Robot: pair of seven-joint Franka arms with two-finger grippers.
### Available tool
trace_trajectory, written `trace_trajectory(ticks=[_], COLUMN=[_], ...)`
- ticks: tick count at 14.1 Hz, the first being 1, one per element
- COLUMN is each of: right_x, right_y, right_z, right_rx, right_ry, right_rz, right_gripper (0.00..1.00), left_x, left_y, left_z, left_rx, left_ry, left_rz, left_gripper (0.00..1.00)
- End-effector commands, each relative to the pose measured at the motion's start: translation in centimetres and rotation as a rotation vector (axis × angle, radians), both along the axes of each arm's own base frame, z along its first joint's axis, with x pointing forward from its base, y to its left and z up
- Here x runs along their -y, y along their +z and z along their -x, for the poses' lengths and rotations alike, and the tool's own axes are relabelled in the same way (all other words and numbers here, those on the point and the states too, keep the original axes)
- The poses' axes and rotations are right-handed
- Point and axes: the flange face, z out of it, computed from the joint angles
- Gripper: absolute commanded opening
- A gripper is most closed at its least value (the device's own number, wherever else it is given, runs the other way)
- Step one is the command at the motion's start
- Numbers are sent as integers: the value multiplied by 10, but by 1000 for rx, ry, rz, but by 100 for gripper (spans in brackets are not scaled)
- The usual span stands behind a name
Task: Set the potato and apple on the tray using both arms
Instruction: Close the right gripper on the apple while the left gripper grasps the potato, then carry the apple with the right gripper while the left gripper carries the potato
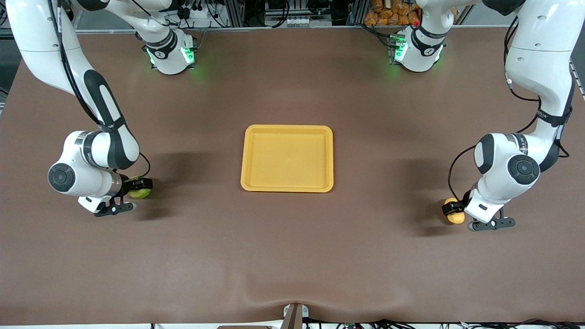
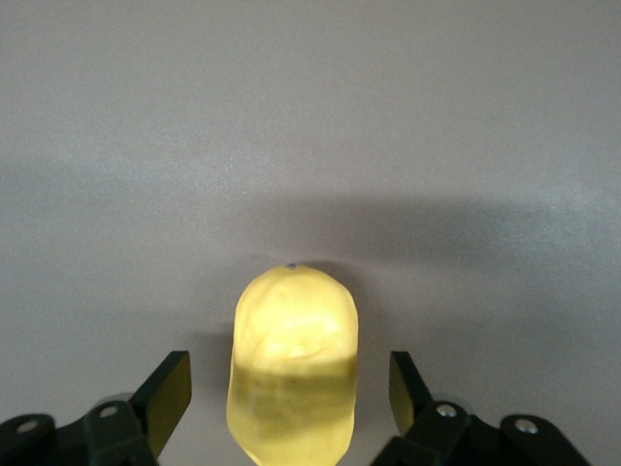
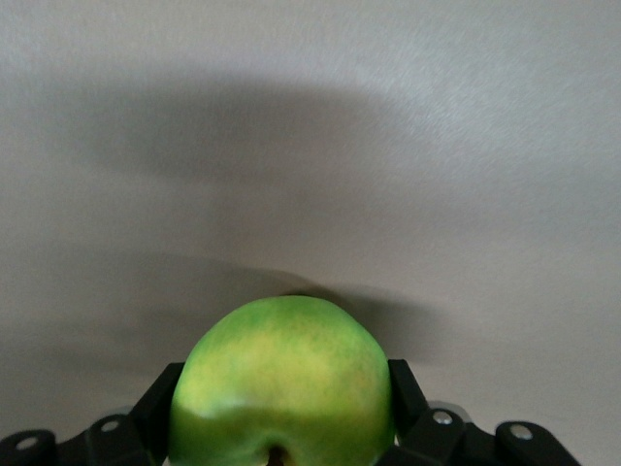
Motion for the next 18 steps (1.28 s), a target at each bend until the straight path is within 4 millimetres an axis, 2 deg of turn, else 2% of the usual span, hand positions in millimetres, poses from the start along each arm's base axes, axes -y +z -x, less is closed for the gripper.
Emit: trace_trajectory(ticks=[1, 3, 4, 7, 8, 11, 14, 18], right_x=[1, -4, -7, -35, -43, -75, -124, -207], right_y=[16, 31, 40, 64, 69, 79, 82, 89], right_z=[-5, -6, -4, 2, 4, 7, 10, 21], right_rx=[29, 30, 20, -23, -36, -36, -37, -22], right_ry=[5, 14, 17, 55, 64, 63, 28, -65], right_rz=[-6, -7, -12, -17, -21, -74, -87, -54], right_gripper=[27, 28, 29, 29, 29, 29, 29, 29], left_x=[1, -3, -3, -2, -1, -1, -3, 8], left_y=[-5, -12, -12, -11, -9, -5, 3, 27], left_z=[-5, -5, -5, -5, -6, -5, -5, -2], left_rx=[22, 30, 30, 33, 34, 36, 42, 16], left_ry=[4, 10, 11, 8, 7, 2, -8, -8], left_rz=[-6, -2, -2, -3, -2, -6, -11, -19], left_gripper=[82, 77, 71, 39, 33, 25, 12, 9])
